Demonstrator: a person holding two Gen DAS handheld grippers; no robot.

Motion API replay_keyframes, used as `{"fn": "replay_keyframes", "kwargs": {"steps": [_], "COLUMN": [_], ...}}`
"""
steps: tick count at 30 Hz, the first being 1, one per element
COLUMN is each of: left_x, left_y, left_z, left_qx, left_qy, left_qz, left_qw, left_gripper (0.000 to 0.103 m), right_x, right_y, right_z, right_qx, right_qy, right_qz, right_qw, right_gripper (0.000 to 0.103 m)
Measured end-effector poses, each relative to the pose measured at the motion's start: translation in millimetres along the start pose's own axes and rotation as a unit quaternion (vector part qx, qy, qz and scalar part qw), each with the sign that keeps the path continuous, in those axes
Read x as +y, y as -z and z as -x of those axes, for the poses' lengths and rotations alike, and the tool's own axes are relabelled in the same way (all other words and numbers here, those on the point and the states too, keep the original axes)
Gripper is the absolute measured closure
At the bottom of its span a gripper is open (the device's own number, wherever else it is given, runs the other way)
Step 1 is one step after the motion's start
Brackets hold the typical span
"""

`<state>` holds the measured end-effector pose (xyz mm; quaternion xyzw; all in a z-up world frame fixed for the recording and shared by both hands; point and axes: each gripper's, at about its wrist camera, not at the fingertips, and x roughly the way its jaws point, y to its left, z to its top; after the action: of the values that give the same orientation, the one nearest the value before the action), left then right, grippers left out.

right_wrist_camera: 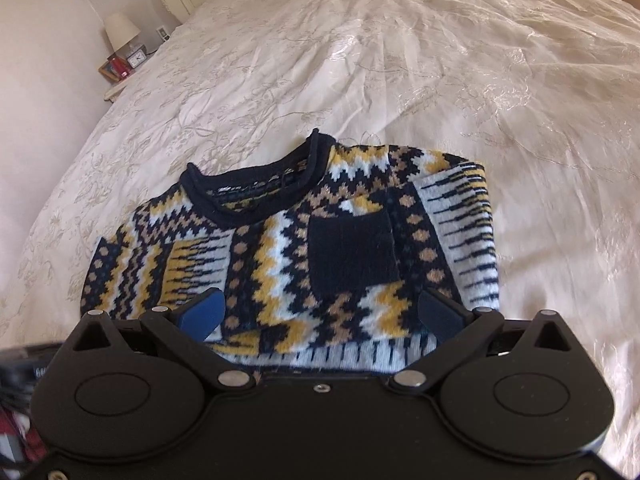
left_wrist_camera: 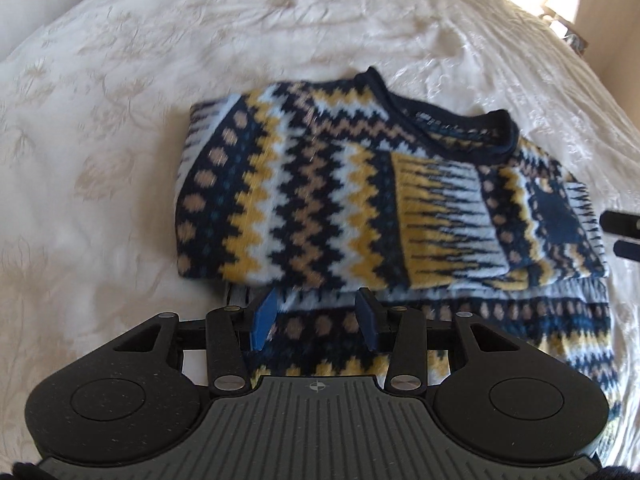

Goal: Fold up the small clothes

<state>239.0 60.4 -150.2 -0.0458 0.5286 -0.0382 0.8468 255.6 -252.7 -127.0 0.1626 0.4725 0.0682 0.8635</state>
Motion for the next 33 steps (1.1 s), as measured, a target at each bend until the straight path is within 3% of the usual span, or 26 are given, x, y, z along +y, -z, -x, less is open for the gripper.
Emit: {"fn": "replay_keyframes", "kwargs": {"steps": [4,16,20,22,23,24,27,30,33], "left_x": [8,8,8,7,7,7,7,7,7], "left_y": [7,6,6,7,6,6,6,6,7], "left_z": [-12,-23,-23,-23,-23,-23,-23,-23,-23], "left_qx": [0.024,0.032,0.033,0.033,0.033,0.033,0.032,0.031,0.029], "left_qy": [-0.002,-0.004,-0.004,-0.004,-0.004,-0.004,-0.006,-0.006,-0.007], "left_qz": [0.018,0.036,0.036,0.036,0.036,0.036,0.037,0.035,0.033], "left_qw": [0.9995,0.9988,0.9988,0.9988,0.9988,0.9988,0.9988,0.9989,0.999], "left_gripper": [0.061,0.056,0.056,0.056,0.056,0.056,0.056,0.056,0.056], "right_x": [-10,-33,-28,-24,-22,-18,-1,8,-1], "right_y": [-14,-26,-28,-30,-30,-32,-40,-51,-56], "right_z": [-18,-67,-67,-66,-63,-58,-34,10,36], "right_qx": [-0.002,0.055,0.062,0.069,0.066,0.06,0.038,-0.006,-0.041], "right_qy": [-0.016,-0.032,-0.008,0.002,-0.001,-0.01,-0.042,-0.121,-0.104], "right_qz": [-0.013,-0.056,-0.051,-0.037,-0.03,-0.024,0.006,-0.007,-0.018], "right_qw": [1.0,0.996,0.997,0.997,0.997,0.998,0.998,0.993,0.994], "right_gripper": [0.001,0.002,0.042,0.055,0.08,0.087,0.088,0.09,0.09]}}
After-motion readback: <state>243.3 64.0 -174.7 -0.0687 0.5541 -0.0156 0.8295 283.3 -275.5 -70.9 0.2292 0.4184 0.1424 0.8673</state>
